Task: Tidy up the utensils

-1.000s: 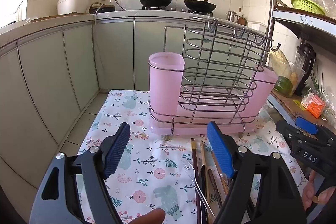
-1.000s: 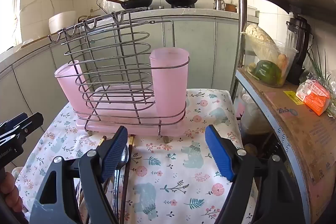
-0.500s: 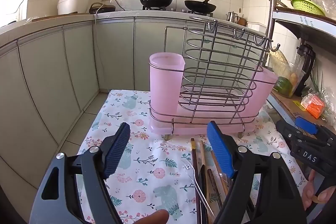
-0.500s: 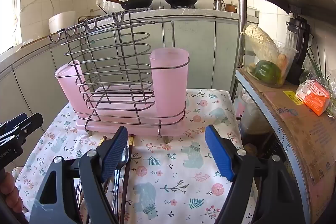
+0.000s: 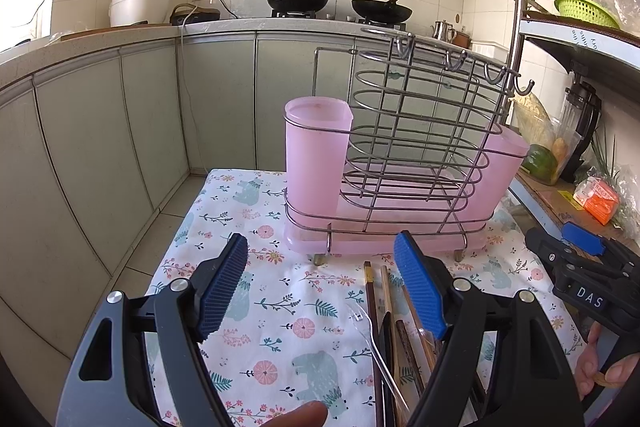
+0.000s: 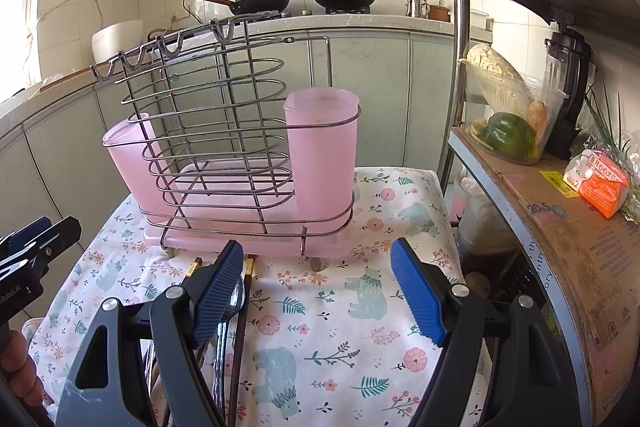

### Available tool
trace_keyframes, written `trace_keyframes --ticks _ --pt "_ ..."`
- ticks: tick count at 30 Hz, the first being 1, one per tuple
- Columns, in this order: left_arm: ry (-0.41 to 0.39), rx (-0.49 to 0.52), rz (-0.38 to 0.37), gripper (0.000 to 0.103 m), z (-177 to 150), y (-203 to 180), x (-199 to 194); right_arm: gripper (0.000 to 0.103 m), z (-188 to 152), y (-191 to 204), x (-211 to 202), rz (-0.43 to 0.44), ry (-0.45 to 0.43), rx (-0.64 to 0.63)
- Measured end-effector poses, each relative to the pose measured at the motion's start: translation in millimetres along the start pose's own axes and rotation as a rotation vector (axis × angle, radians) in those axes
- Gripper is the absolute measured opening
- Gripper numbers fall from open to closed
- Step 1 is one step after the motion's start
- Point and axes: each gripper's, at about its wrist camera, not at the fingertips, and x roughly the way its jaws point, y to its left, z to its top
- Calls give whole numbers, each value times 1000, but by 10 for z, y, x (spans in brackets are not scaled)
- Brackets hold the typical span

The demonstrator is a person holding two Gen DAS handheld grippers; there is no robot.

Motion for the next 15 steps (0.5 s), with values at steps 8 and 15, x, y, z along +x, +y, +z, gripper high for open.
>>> trace_keyframes --ticks 8,15 --pt "1 1 0 76 -6 0 6 76 -33 -15 27 1 3 1" --pt "1 0 0 76 -12 2 11 76 -29 -22 35 1 3 2"
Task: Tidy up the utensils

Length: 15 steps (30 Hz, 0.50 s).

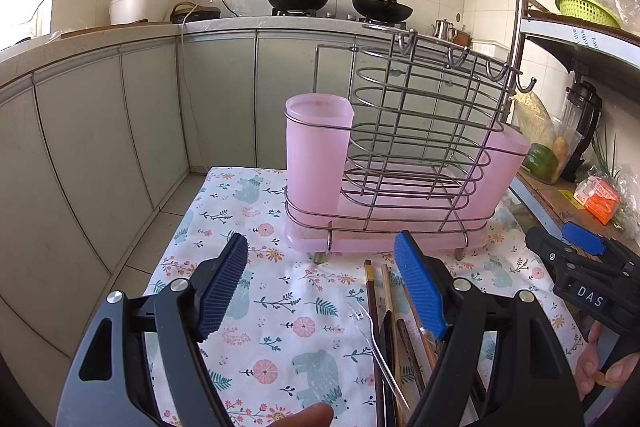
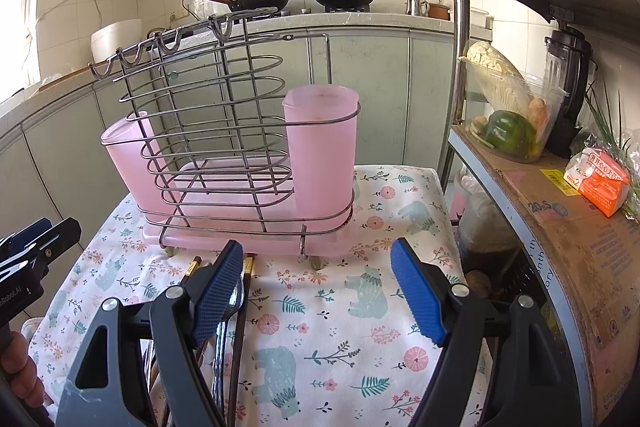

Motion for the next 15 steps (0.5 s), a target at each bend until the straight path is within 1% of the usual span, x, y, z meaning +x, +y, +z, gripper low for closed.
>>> trace_keyframes --ticks 15 --pt "2 0 -1 76 -7 3 8 76 7 15 -2 0 2 -1"
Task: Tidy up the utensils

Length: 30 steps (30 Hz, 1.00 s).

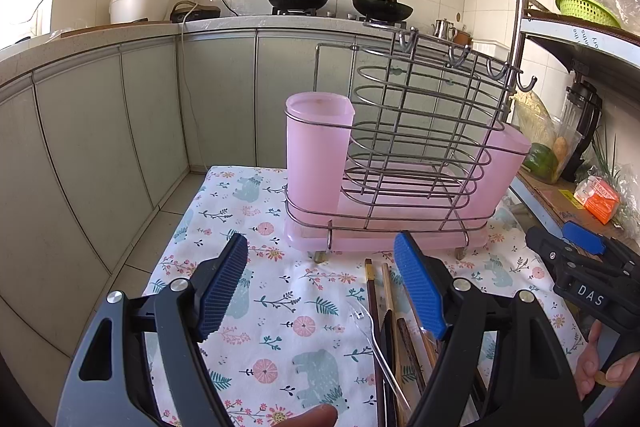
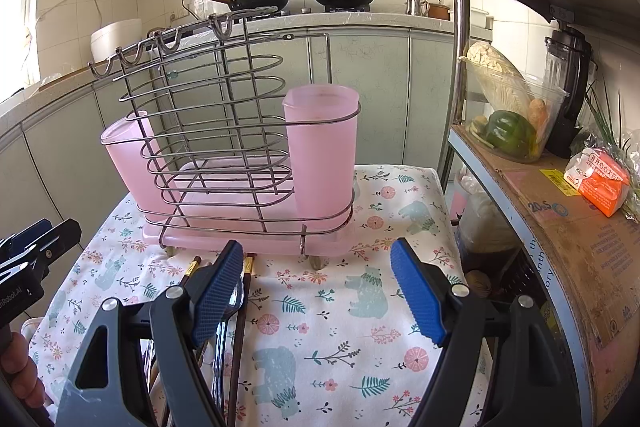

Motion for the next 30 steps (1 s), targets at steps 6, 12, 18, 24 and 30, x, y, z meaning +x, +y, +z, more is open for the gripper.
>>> trace_keyframes --ticks 6,12,18,24,30 --pt "1 0 1 76 3 0 -1 76 -3 -1 2 0 0 0" --pt "5 -1 1 76 -28 12 45 76 -2 2 2 1 0 0" --pt "9 1 2 76 -47 20 63 76 -5 2 12 0 1 -1" --pt "19 0 4 76 -49 20 83 76 -1 2 8 -1 2 -1" --pt "32 1 7 76 -67 22 115 76 -39 0 68 -1 9 1"
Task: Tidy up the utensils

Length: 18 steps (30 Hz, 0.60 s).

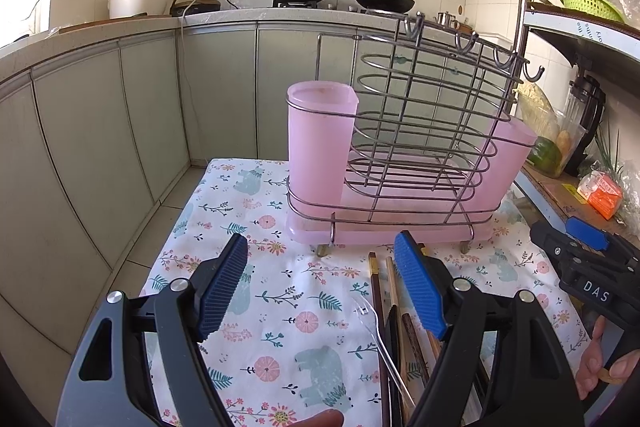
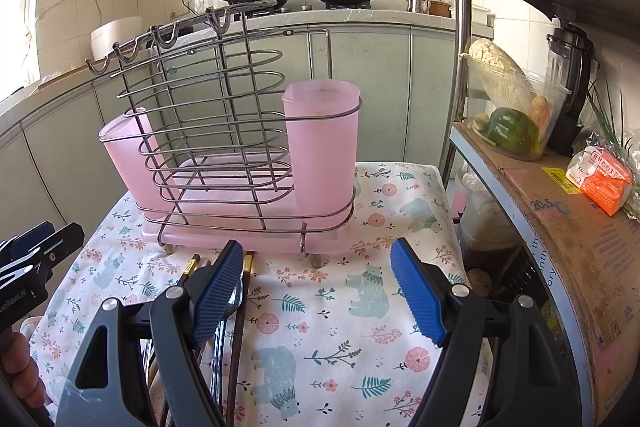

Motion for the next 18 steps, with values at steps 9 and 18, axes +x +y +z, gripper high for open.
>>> trace_keyframes --ticks 9,18 --pt "32 1 1 76 -21 22 82 75 -2 -38 67 7 28 16" --pt "103 -26 -68 71 -12 244 182 64 -42 -142 158 52 97 42"
